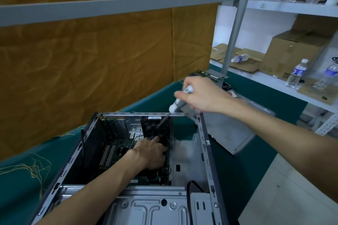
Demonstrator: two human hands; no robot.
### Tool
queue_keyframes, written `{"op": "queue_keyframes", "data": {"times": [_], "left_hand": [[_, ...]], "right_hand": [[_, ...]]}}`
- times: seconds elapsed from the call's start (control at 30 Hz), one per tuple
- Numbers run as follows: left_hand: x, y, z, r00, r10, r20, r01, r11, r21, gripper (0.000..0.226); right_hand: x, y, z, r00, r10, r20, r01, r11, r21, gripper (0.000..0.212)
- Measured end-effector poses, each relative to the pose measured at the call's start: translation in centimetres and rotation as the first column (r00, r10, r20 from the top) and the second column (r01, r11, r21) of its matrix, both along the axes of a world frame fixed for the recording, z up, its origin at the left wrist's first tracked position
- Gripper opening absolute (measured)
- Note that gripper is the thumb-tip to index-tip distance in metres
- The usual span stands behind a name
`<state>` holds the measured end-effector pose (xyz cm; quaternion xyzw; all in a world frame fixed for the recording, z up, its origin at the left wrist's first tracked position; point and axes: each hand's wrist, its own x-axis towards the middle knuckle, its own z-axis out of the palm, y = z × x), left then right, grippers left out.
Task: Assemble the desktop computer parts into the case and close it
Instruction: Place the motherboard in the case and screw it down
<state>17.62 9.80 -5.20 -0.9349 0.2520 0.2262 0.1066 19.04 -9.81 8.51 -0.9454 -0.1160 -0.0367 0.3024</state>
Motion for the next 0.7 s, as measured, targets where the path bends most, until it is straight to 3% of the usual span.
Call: {"op": "queue_keyframes", "data": {"times": [0.03, 0.07, 0.13, 0.2, 0.3, 0.33, 0.37, 0.43, 0.47, 0.6, 0.7], "left_hand": [[0.0, 0.4, 0.1, 1.0, 0.01, -0.021, -0.011, 0.999, -0.05, 0.048], [0.0, 0.8, 0.3, 0.999, 0.022, -0.044, -0.027, 0.993, -0.114, 0.049], [-0.1, 1.7, 0.7, 0.997, 0.047, -0.066, -0.061, 0.97, -0.233, 0.048], [-0.5, 2.3, 1.0, 0.996, 0.077, -0.041, -0.086, 0.946, -0.311, 0.043], [-1.3, 2.6, 0.8, 0.979, 0.171, 0.113, -0.105, 0.892, -0.439, 0.036], [-1.5, 2.4, 0.9, 0.956, 0.219, 0.194, -0.095, 0.859, -0.503, 0.034], [-1.8, 2.1, 1.0, 0.924, 0.275, 0.265, -0.078, 0.815, -0.574, 0.032], [-2.1, 1.5, 1.2, 0.862, 0.368, 0.348, -0.03, 0.724, -0.689, 0.027], [-2.0, 1.2, 1.3, 0.841, 0.395, 0.369, -0.006, 0.689, -0.724, 0.026], [-1.5, 0.3, 1.6, 0.824, 0.443, 0.352, 0.017, 0.603, -0.798, 0.029], [-1.7, 0.1, 1.6, 0.821, 0.448, 0.354, 0.018, 0.6, -0.8, 0.033]], "right_hand": [[-0.1, -1.3, 0.0, 0.992, -0.066, -0.107, 0.09, 0.966, 0.242, 0.028], [-0.3, -2.8, -0.1, 0.967, -0.081, -0.242, 0.19, 0.86, 0.473, 0.029], [-1.2, -5.4, -1.1, 0.898, 0.076, -0.434, 0.32, 0.566, 0.76, 0.036], [-2.0, -6.7, -2.8, 0.816, 0.298, -0.495, 0.348, 0.429, 0.833, 0.039], [-1.4, -7.4, -5.6, 0.794, 0.376, -0.477, 0.32, 0.41, 0.854, 0.035], [-0.7, -7.7, -6.4, 0.829, 0.301, -0.472, 0.322, 0.434, 0.841, 0.029], [0.0, -8.1, -7.1, 0.872, 0.16, -0.462, 0.317, 0.535, 0.783, 0.023], [0.9, -9.0, -8.6, 0.923, -0.17, -0.346, 0.326, 0.824, 0.464, 0.017], [1.3, -9.6, -9.7, 0.933, -0.245, -0.264, 0.32, 0.899, 0.299, 0.016], [1.9, -10.3, -14.3, 0.936, -0.27, -0.227, 0.274, 0.962, -0.013, 0.012], [3.0, -10.5, -16.1, 0.938, -0.301, -0.172, 0.261, 0.94, -0.221, 0.019]]}}
